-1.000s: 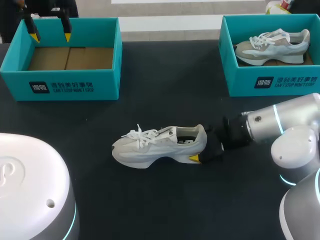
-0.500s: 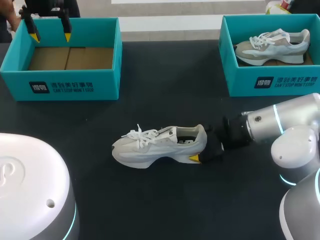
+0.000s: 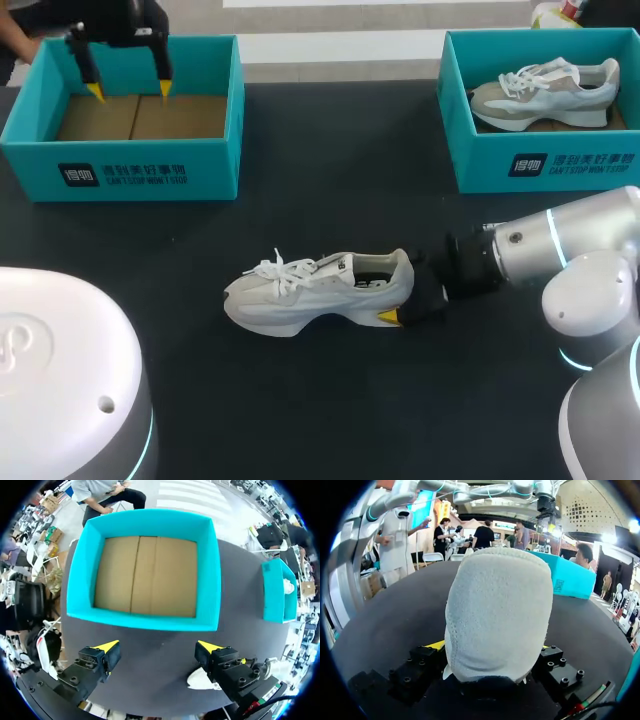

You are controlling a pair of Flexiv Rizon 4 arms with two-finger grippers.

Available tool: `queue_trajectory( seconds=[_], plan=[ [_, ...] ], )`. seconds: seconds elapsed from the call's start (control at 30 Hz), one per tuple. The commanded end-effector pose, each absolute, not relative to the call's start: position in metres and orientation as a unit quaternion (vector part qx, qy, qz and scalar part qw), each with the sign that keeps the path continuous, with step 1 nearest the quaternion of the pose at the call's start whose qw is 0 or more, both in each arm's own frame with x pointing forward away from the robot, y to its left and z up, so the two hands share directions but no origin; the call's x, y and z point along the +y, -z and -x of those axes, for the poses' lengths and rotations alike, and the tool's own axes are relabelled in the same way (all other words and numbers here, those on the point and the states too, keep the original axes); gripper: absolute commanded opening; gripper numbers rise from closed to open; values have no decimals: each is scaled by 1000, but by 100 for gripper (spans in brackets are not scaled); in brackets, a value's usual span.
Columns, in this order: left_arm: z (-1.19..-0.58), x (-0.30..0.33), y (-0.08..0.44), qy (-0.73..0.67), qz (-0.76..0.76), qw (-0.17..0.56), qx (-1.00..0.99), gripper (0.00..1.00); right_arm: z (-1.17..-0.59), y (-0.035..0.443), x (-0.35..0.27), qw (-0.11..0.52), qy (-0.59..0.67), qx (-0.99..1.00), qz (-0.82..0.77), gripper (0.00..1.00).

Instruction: Take the shoe out of the shoebox, open the shoe tongue, remove and reinsert the insole, then place the shoe into the shoebox

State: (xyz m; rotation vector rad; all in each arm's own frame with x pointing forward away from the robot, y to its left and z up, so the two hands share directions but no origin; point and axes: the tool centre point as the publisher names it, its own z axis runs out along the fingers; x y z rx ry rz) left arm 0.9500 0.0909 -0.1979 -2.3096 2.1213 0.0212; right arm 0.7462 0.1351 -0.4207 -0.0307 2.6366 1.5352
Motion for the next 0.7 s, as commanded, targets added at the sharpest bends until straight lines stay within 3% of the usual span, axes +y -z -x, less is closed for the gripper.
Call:
queue_trajectory(
  seconds=[0.03,0.37,0.7],
  plan=[
    [-910,57,200,13,733,46,679,100,-750,426,140,46,-500,865,10,0],
    [-857,-9,222,6,712,56,700,100,-750,426,140,46,-500,865,10,0],
    [-857,-9,222,6,712,56,700,100,-750,426,140,46,-500,865,10,0]
  ],
)
